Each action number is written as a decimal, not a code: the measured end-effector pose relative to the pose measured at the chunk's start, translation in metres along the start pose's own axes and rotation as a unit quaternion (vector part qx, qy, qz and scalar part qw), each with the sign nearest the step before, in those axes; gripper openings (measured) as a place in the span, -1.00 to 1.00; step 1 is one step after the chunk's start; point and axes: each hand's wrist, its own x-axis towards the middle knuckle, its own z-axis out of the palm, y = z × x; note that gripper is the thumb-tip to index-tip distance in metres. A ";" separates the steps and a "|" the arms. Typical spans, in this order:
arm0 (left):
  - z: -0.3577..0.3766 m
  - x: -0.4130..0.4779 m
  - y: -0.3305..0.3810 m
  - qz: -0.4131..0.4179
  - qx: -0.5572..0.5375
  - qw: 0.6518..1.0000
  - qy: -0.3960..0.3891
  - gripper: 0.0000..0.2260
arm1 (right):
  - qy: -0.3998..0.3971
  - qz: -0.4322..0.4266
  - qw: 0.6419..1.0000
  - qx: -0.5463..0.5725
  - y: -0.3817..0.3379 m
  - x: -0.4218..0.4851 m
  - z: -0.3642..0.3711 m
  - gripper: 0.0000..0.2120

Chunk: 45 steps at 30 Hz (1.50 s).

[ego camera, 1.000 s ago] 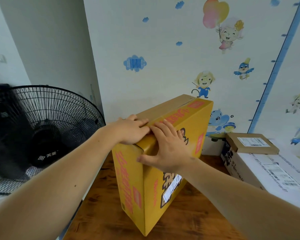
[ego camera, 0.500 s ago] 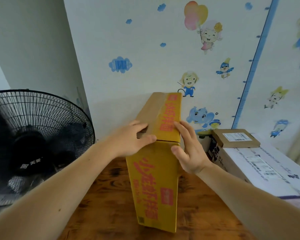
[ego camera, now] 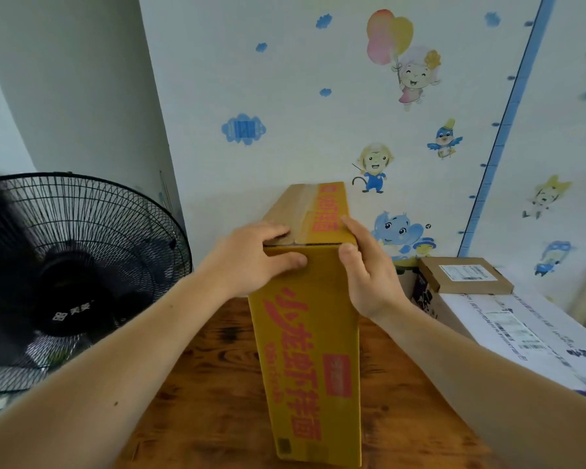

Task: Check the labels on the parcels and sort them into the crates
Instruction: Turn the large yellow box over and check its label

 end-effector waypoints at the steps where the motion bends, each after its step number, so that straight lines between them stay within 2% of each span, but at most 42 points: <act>1: -0.006 0.001 0.004 -0.002 0.001 1.000 0.017 -0.26 | 0.008 0.007 1.000 0.015 -0.007 0.004 -0.002 -0.24; 5: -0.026 0.011 0.019 0.002 0.021 0.995 0.094 -0.36 | 0.043 0.029 0.996 0.065 -0.029 0.023 -0.008 -0.56; 7: -0.033 0.016 0.025 -0.003 0.022 0.992 0.125 -0.38 | 0.058 0.036 0.994 0.085 -0.037 0.032 -0.010 -0.61; 13: -0.035 0.026 0.029 0.029 0.003 0.987 0.156 -0.56 | 0.075 0.056 0.992 0.078 -0.049 0.050 -0.015 -0.55; 18: -0.034 0.030 0.034 0.036 -0.022 0.988 0.149 -0.57 | 0.073 0.060 0.994 0.061 -0.058 0.057 -0.021 -0.52; 25: -0.049 0.042 0.049 0.037 0.012 0.982 0.186 -0.53 | 0.042 0.075 0.992 0.094 -0.072 0.072 -0.040 -0.44; 30: -0.050 0.057 0.055 0.023 0.012 0.980 0.195 -0.54 | 0.036 0.058 0.997 0.024 -0.081 0.079 -0.038 -0.40; 33: -0.045 0.058 0.052 0.026 -0.004 0.976 0.215 -0.60 | 0.034 0.019 0.998 -0.039 -0.082 0.078 -0.036 -0.34; 36: -0.040 0.058 0.040 0.032 -0.005 0.981 0.193 -0.49 | 0.005 0.003 0.993 -0.114 -0.077 0.075 -0.035 -0.27; 39: -0.034 0.055 0.027 0.011 -0.056 0.992 0.115 -0.29 | -0.024 0.006 0.986 -0.163 -0.070 0.069 -0.031 -0.23; 42: -0.026 0.053 0.020 0.012 -0.120 0.987 0.105 -0.27 | -0.024 0.001 0.986 -0.163 -0.065 0.063 -0.026 -0.23; 45: -0.026 0.056 0.021 0.017 -0.101 0.987 0.126 -0.30 | -0.014 0.005 0.986 -0.167 -0.067 0.065 -0.026 -0.25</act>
